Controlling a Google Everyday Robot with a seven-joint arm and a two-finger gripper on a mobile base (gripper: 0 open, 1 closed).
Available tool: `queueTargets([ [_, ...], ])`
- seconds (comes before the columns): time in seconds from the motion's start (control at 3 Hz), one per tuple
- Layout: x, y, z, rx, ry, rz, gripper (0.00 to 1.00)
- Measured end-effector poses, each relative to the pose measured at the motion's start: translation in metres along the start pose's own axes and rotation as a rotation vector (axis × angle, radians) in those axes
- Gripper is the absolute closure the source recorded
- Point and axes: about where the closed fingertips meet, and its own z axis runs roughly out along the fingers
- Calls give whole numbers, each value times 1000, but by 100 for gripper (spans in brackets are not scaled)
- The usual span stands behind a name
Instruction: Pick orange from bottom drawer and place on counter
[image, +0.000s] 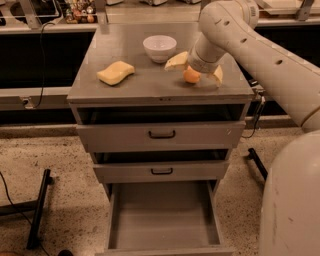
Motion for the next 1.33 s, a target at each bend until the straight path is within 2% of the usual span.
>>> queueTargets([
  [0.33,9,5,-5,-48,-7,-38,0],
  [0.67,23,13,-10,-91,-49,-29,0],
  [1.0,28,29,-12,-111,-123,67,0],
  [1.33,40,39,-27,-44,-131,226,0],
])
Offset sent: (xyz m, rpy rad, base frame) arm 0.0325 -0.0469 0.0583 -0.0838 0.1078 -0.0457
